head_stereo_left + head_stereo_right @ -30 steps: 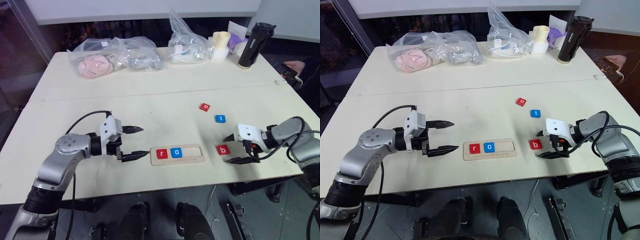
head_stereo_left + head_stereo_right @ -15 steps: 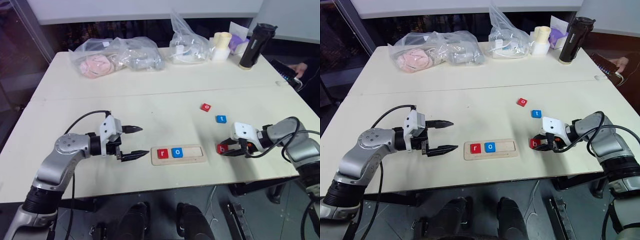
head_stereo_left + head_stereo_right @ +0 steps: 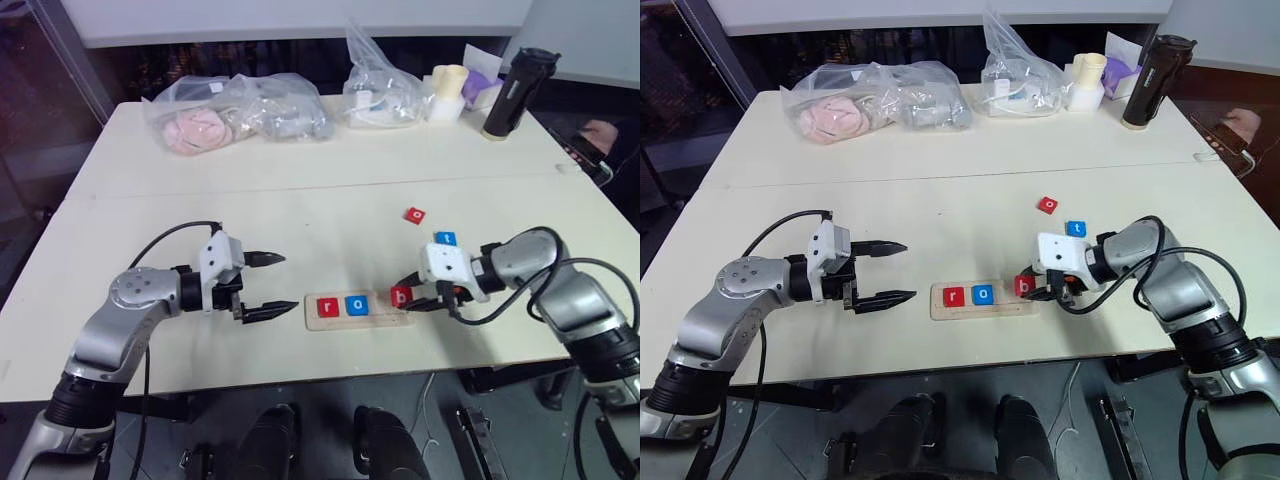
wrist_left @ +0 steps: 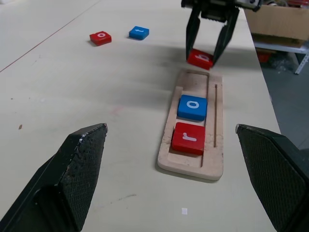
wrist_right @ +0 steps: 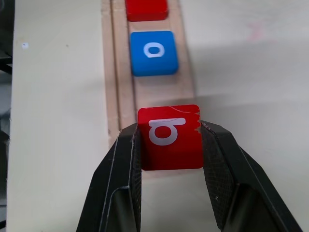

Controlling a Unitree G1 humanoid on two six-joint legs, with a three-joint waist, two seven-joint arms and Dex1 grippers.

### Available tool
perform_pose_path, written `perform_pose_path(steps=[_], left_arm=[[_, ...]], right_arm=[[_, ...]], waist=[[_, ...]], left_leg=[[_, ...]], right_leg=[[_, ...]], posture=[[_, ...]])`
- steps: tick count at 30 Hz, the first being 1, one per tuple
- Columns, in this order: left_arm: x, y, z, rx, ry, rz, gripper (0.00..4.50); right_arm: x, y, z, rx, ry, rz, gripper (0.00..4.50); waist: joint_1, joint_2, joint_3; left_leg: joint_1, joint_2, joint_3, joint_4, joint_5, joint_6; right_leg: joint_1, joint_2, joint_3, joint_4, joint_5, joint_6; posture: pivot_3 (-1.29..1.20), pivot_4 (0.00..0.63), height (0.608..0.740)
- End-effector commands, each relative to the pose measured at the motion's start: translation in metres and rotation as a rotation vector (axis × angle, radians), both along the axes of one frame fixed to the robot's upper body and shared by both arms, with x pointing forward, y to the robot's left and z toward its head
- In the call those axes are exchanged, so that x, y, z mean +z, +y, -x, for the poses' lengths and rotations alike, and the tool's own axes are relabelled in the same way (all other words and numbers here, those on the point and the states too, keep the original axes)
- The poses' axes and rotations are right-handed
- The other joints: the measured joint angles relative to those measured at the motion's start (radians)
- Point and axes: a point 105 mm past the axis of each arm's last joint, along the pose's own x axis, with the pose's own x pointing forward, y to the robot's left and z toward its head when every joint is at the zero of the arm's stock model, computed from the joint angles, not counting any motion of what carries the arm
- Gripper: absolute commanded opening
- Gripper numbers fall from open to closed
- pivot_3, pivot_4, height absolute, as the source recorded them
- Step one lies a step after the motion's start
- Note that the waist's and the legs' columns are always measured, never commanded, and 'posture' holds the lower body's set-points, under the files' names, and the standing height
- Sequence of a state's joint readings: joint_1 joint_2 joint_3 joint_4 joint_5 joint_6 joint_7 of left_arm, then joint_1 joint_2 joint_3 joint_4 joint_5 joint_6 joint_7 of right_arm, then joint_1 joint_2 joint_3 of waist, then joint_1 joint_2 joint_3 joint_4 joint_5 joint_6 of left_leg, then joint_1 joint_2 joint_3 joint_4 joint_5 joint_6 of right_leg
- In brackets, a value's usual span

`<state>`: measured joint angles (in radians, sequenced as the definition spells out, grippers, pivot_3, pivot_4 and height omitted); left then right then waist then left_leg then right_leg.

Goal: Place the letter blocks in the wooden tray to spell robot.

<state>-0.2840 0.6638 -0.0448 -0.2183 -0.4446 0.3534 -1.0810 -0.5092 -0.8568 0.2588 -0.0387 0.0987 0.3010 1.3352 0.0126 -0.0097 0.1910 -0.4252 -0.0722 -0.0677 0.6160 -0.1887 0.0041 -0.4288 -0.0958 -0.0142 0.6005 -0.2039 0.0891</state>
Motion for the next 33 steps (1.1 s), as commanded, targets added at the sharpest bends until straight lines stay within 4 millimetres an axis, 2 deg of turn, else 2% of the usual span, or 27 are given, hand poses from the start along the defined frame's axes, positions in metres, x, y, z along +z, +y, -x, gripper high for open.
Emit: perform_pose_path(steps=[1,16,33], left_arm=[[0.01,-0.003,0.004,-0.018,-0.055,0.008,4.5],[0.01,-0.004,0.006,-0.01,-0.055,0.009,4.5],[0.009,-0.004,0.006,-0.003,-0.055,0.011,4.5]], right_arm=[[0.004,0.012,0.001,0.02,-0.024,-0.017,1.13],[-0.004,0.026,-0.001,0.024,-0.002,-0.034,1.13],[-0.007,0.026,-0.005,0.019,-0.001,-0.028,1.13]], waist=[[-0.001,0.0,0.0],[0.0,0.0,0.0],[0.0,0.0,0.0]], left_leg=[[0.0,0.0,0.0,0.0,0.0,0.0],[0.0,0.0,0.0,0.0,0.0,0.0],[0.0,0.0,0.0,0.0,0.0,0.0]], right_leg=[[0.0,0.0,0.0,0.0,0.0,0.0],[0.0,0.0,0.0,0.0,0.0,0.0],[0.0,0.001,0.0,0.001,0.0,0.0]], posture=[[0.0,0.15,0.738],[0.0,0.15,0.738],[0.0,0.15,0.738]])
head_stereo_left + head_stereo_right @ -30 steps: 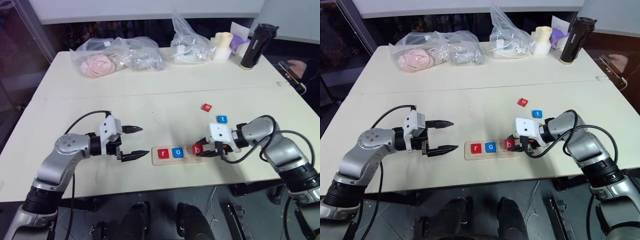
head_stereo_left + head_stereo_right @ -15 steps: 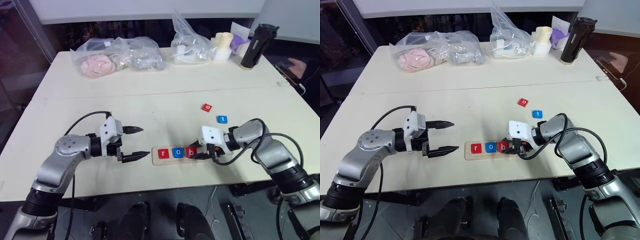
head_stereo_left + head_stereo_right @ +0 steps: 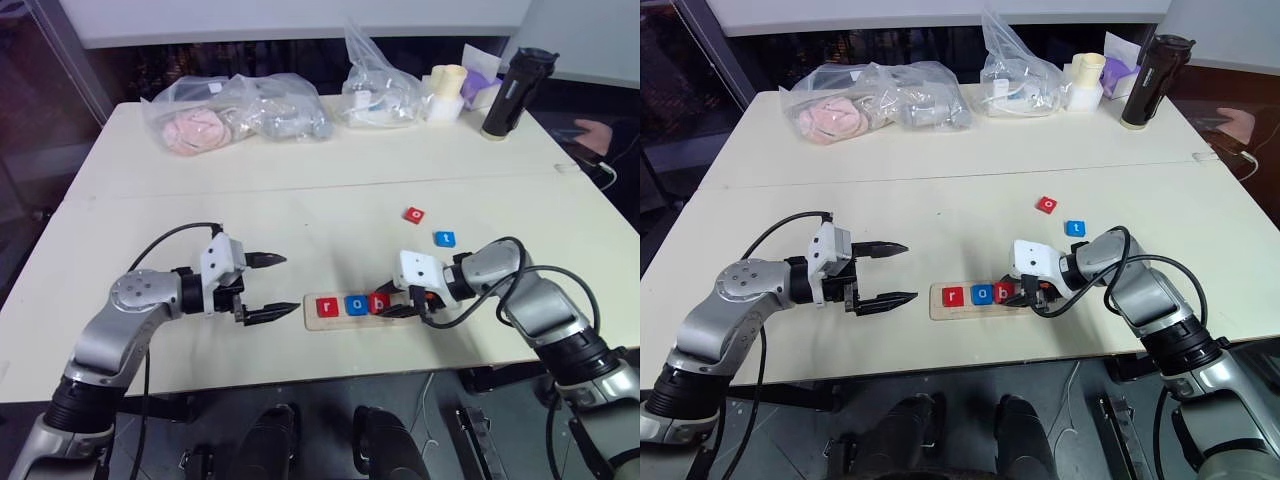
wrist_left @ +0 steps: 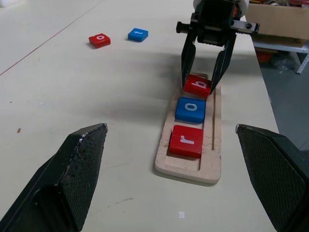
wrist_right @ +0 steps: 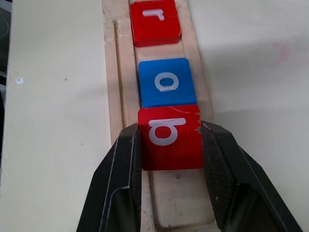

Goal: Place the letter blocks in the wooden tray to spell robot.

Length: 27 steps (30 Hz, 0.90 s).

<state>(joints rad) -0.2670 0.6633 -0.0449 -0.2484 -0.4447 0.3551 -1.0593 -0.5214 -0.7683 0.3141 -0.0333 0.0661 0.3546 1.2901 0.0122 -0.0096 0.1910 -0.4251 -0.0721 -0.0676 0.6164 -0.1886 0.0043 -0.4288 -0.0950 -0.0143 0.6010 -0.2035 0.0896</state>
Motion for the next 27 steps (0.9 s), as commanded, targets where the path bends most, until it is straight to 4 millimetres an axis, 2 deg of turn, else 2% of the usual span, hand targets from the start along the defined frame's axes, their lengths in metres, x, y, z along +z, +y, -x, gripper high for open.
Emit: perform_pose_path(steps=[1,9,11,13,15,16,19,22,27], left_arm=[[0.009,-0.002,0.003,-0.011,-0.045,0.01,4.5],[0.01,-0.003,0.003,-0.014,-0.046,0.011,4.5],[0.009,-0.003,0.003,-0.015,-0.046,0.01,4.5],[0.01,-0.004,0.003,-0.016,-0.045,0.011,4.5],[0.01,-0.004,0.003,-0.017,-0.045,0.012,4.5],[0.01,-0.004,0.003,-0.018,-0.045,0.012,4.5],[0.009,-0.004,0.003,-0.019,-0.043,0.013,4.5],[0.009,-0.005,0.003,-0.02,-0.042,0.013,4.5],[0.009,-0.005,0.004,-0.022,-0.038,0.014,4.5]], right_arm=[[0.008,0.003,-0.002,0.024,-0.036,0.001,1.13],[0.005,0.005,0.0,0.029,-0.028,0.0,1.13],[0.006,0.006,0.001,0.03,-0.028,-0.003,2.22],[0.006,0.007,0.001,0.031,-0.03,-0.006,3.1],[0.007,0.007,0.0,0.029,-0.032,-0.009,4.25],[0.007,0.007,0.0,0.027,-0.034,-0.01,4.38],[0.014,0.008,-0.002,0.017,-0.049,-0.027,4.38],[0.03,0.009,-0.006,-0.014,-0.08,-0.08,4.38],[0.042,-0.007,-0.02,-0.119,-0.172,-0.079,4.38]], waist=[[0.0,0.0,0.0],[0.0,0.0,0.0],[0.0,0.0,0.0],[0.0,0.0,0.0],[0.0,0.0,0.0],[0.0,0.0,0.0],[0.0,0.0,0.0],[0.0,0.0,0.0],[0.0,0.0,0.0]], left_leg=[[0.0,0.0,0.0,0.0,0.0,0.0],[0.0,0.0,0.0,0.0,0.0,0.0],[0.0,0.0,0.0,0.0,0.0,0.0],[0.0,0.0,0.0,0.0,0.0,0.0],[0.0,0.0,0.0,0.0,0.0,0.0],[0.0,0.0,0.0,0.0,0.0,0.0],[0.0,0.0,0.0,0.0,0.0,0.0],[0.0,0.0,0.0,0.0,0.0,0.0],[0.0,0.0,0.0,0.0,0.0,0.0]], right_leg=[[0.0,0.0,0.0,0.0,0.0,0.0],[0.0,0.0,0.0,0.0,0.0,0.0],[0.0,0.0,0.0,0.0,0.0,0.0],[0.0,0.0,0.0,0.0,0.0,0.0],[0.0,0.0,0.0,0.0,0.0,0.0],[0.0,0.0,0.0,0.0,0.0,0.0],[0.0,0.0,0.0,0.0,0.0,0.0],[0.0,0.0,0.0,0.0,0.0,0.0],[0.0,0.0,0.0,0.001,0.0,0.0]], posture=[[0.0,0.15,0.738],[0.0,0.15,0.738],[0.0,0.15,0.738],[0.0,0.15,0.738],[0.0,0.15,0.738],[0.0,0.15,0.738],[0.0,0.15,0.738],[0.0,0.15,0.738],[0.0,0.15,0.738]])
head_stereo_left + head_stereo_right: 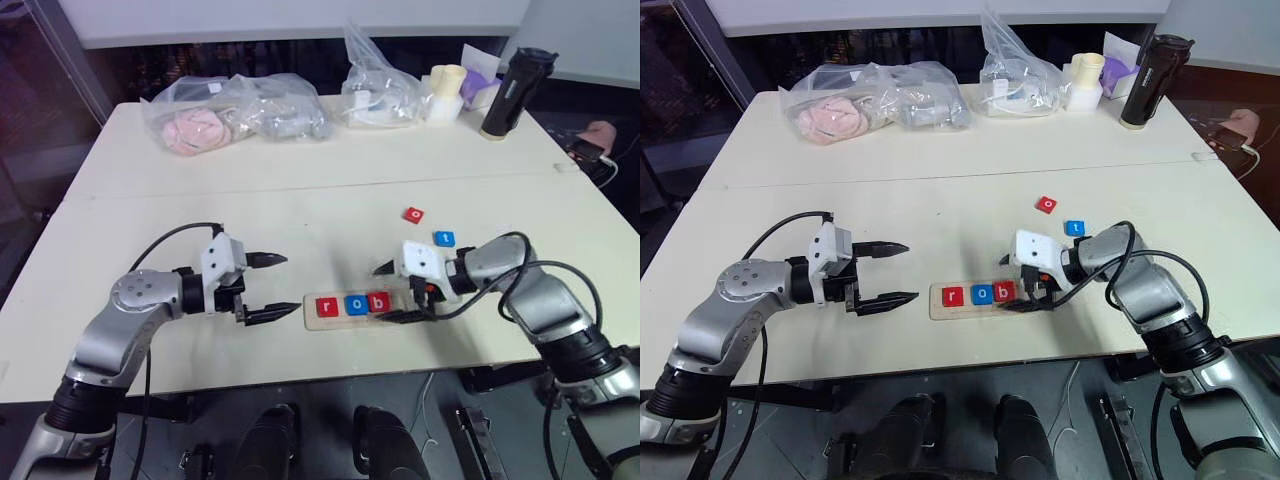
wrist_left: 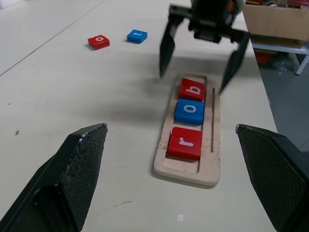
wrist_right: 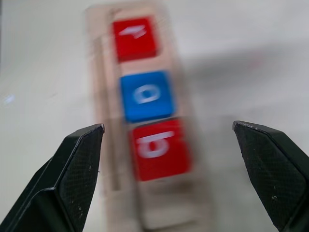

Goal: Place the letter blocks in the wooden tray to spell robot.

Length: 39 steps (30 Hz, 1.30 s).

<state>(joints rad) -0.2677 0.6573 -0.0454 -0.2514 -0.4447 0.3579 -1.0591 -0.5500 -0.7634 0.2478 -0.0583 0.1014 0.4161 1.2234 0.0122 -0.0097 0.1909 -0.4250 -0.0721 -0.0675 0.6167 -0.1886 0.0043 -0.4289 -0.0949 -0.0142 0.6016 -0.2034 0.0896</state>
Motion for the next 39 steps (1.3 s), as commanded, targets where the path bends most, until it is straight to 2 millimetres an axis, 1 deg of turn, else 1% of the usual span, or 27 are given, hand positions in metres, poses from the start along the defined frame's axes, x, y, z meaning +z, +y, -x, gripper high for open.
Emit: perform_pose_path(steps=[1,7,16,20,27,29,39], left_arm=[[0.009,-0.004,0.004,-0.019,-0.038,0.01,4.5],[0.009,-0.005,0.003,-0.028,-0.038,0.008,4.5],[0.009,-0.005,0.003,-0.034,-0.041,0.006,4.5],[0.01,-0.006,0.003,-0.033,-0.043,0.007,4.5],[0.009,-0.006,0.004,-0.031,-0.042,0.007,4.5],[0.009,-0.006,0.003,-0.031,-0.042,0.008,4.5],[0.009,-0.008,0.003,-0.033,-0.039,0.014,4.5]], right_arm=[[0.018,-0.01,-0.008,-0.051,-0.103,-0.002,4.38],[0.009,-0.023,-0.008,-0.086,-0.111,0.032,4.38],[-0.002,-0.022,-0.008,-0.084,-0.122,0.046,4.38],[-0.007,-0.024,-0.009,-0.08,-0.126,0.066,4.38],[-0.01,-0.026,-0.009,-0.079,-0.129,0.077,4.38],[-0.01,-0.026,-0.009,-0.078,-0.127,0.074,4.38],[-0.009,-0.004,0.001,-0.028,-0.117,0.03,4.38]], waist=[[0.001,0.0,0.0],[0.001,0.0,0.0],[-0.001,0.0,0.0],[0.0,0.0,0.0],[0.0,0.0,0.0],[0.0,0.0,0.0],[0.0,0.0,0.0]], left_leg=[[0.0,0.0,0.0,0.0,0.0,0.0],[0.0,0.0,0.0,0.0,0.0,0.0],[0.0,0.0,0.001,0.0,0.0,0.0],[0.0,0.0,0.001,0.0,0.0,0.0],[0.0,0.0,0.001,0.001,0.0,0.0],[0.0,0.0,0.001,0.001,0.0,0.0],[0.001,0.0,0.001,0.001,0.0,0.0]], right_leg=[[0.0,0.0,0.0,0.0,0.0,0.0],[0.0,0.0,0.0,0.0,0.0,0.0],[0.0,0.0,0.0,0.001,0.0,0.0],[0.0,0.0,0.001,0.001,0.0,0.0],[0.0,0.0,0.001,0.001,0.0,0.0],[0.0,0.0,0.001,0.001,0.0,0.0],[0.0,0.0,0.001,0.002,0.0,0.0]], posture=[[0.0,0.15,0.738],[0.0,0.15,0.738],[0.0,0.15,0.738],[0.0,0.15,0.738],[0.0,0.15,0.738],[0.0,0.15,0.738],[0.0,0.15,0.738]])
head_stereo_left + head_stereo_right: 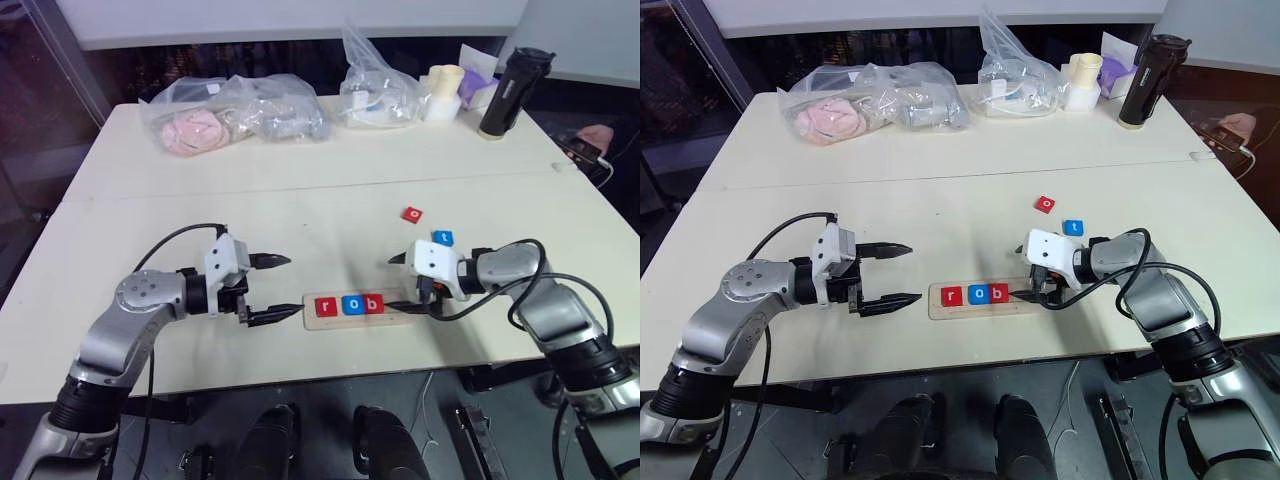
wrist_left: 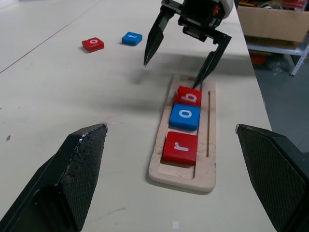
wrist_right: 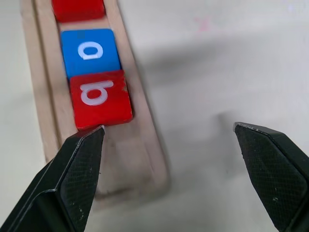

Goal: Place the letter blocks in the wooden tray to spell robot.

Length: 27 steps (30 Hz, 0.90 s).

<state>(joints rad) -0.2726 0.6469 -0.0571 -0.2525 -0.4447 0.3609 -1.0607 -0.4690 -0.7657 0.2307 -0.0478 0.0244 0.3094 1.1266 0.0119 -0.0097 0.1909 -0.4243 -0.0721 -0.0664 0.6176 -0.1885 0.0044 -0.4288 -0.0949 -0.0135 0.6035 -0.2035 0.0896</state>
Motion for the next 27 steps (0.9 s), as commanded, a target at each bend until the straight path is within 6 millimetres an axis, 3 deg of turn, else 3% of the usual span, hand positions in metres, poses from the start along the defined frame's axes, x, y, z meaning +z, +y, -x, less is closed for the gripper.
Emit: perform_pose_path(steps=[1,11,15,22,27], left_arm=[[0.009,-0.004,0.002,-0.019,-0.044,0.009,4.5],[0.009,-0.004,0.002,-0.012,-0.046,0.009,4.5],[0.01,-0.005,0.002,-0.011,-0.046,0.011,4.5],[0.01,-0.004,0.002,-0.009,-0.047,0.013,4.5],[0.01,-0.005,0.001,-0.009,-0.05,0.015,4.5]], right_arm=[[0.006,0.01,0.004,0.039,-0.02,-0.016,4.38],[0.005,0.021,0.007,0.073,-0.016,-0.022,4.38],[0.013,0.015,0.002,0.052,-0.049,-0.016,4.38],[0.046,-0.002,-0.016,-0.066,-0.12,-0.082,4.38],[0.055,-0.028,-0.059,-0.406,-0.221,-0.166,4.38]], waist=[[0.0,0.0,0.0],[0.0,0.0,0.0],[0.0,0.0,0.0],[0.0,0.0,0.0],[0.0,0.0,0.0]], left_leg=[[0.0,0.0,0.0,0.0,0.0,0.0],[0.0,0.0,0.0,0.0,0.0,0.0],[0.0,0.0,0.0,0.0,0.0,0.0],[0.0,0.0,0.0,0.001,0.0,0.0],[0.0,0.0,0.0,0.001,0.0,0.0]], right_leg=[[0.0,0.0,0.0,0.0,0.0,0.0],[0.0,0.0,0.0,0.0,0.0,0.0],[0.0,0.0,0.0,0.0,0.0,0.0],[0.0,0.0,0.0,0.001,0.0,0.0],[0.0,0.0,0.0,0.001,0.0,0.0]], posture=[[0.0,0.15,0.738],[0.0,0.15,0.738],[0.0,0.15,0.738],[0.0,0.15,0.738],[0.0,0.15,0.738]])
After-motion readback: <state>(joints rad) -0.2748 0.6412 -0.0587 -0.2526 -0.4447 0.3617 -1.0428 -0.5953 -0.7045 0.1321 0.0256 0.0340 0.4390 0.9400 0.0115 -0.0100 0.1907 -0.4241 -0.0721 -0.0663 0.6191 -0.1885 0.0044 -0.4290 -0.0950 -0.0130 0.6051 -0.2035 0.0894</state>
